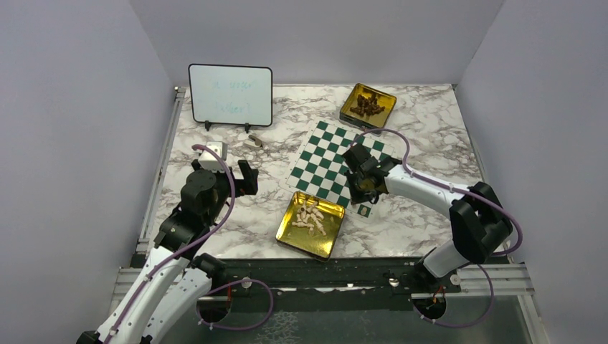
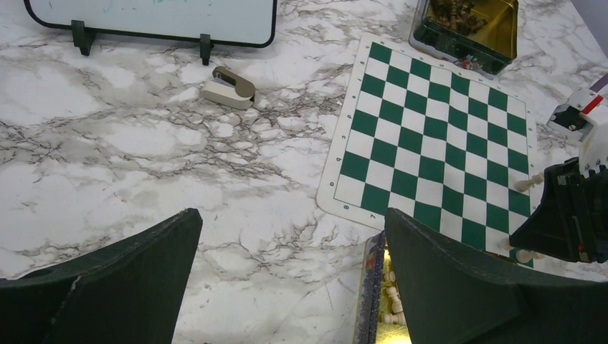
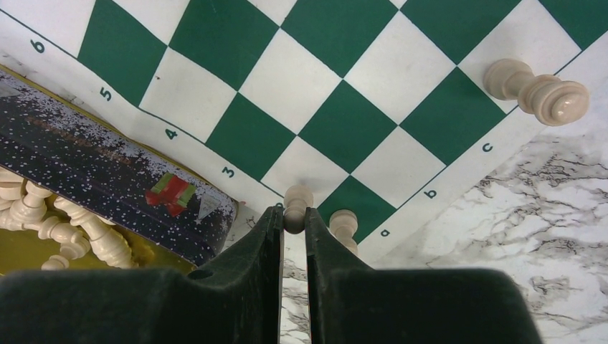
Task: Set up the chess pieces on the board
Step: Place the chess piece on the chessboard.
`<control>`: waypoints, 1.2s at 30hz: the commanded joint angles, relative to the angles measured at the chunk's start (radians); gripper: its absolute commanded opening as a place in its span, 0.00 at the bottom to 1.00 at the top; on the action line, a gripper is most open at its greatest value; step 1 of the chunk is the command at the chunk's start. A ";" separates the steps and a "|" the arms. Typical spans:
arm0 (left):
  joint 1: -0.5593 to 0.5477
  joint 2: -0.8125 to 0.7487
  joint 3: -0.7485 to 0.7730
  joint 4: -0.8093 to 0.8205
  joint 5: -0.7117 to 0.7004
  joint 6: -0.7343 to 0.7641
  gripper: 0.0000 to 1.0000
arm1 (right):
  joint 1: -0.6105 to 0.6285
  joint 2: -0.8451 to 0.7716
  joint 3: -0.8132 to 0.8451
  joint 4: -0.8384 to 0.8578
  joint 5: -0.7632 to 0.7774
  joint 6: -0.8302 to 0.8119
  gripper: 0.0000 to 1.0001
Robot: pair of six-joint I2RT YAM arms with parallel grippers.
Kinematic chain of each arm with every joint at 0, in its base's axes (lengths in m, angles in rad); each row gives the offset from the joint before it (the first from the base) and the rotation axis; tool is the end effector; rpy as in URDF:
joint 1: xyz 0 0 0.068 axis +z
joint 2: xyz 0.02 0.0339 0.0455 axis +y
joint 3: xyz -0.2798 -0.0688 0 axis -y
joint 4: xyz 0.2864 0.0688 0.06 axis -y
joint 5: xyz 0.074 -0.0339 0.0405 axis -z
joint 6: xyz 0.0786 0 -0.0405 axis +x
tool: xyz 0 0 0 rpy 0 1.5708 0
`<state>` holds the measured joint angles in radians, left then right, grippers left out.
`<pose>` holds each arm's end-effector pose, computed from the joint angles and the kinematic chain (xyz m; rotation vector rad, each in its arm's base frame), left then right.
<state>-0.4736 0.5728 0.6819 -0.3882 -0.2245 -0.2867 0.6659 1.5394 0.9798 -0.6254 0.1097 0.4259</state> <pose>0.1929 -0.0792 0.3145 0.0161 1.8549 -0.3234 0.2751 0.2051 0.1510 -0.3001 2.7357 0.1499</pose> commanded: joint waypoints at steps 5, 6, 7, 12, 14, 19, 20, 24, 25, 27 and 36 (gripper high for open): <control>-0.003 0.006 0.002 0.035 0.016 0.009 0.99 | 0.000 0.032 -0.003 0.018 -0.019 0.003 0.19; -0.003 0.005 0.002 0.035 0.015 0.010 0.99 | 0.000 0.034 -0.005 0.019 -0.018 0.002 0.19; -0.003 0.003 0.002 0.035 0.014 0.011 0.99 | 0.000 0.036 -0.007 0.022 -0.016 0.001 0.19; -0.003 0.005 0.003 0.035 0.014 0.011 0.99 | 0.000 0.046 -0.006 0.035 -0.013 -0.004 0.19; -0.003 0.006 0.003 0.035 0.014 0.011 0.99 | 0.000 0.050 -0.004 0.036 -0.016 -0.004 0.19; -0.002 0.004 0.003 0.034 0.014 0.011 0.99 | 0.001 0.050 -0.007 0.036 -0.019 0.003 0.19; -0.003 0.003 0.003 0.034 0.014 0.010 0.99 | 0.001 0.051 -0.010 0.036 -0.019 0.003 0.19; -0.003 0.000 0.001 0.034 0.013 0.012 0.99 | 0.001 0.055 -0.017 0.039 -0.019 0.004 0.22; -0.003 -0.002 0.001 0.034 0.013 0.012 0.99 | 0.000 0.057 -0.018 0.040 -0.019 0.004 0.23; -0.003 -0.001 0.001 0.034 0.013 0.012 0.99 | 0.000 0.055 -0.017 0.041 -0.020 0.007 0.24; -0.003 -0.003 0.001 0.034 0.013 0.012 0.99 | 0.000 0.040 0.004 0.019 -0.011 0.013 0.34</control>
<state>-0.4736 0.5797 0.6819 -0.3832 -0.2245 -0.2863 0.6659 1.5845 0.9707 -0.5999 0.1059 0.4271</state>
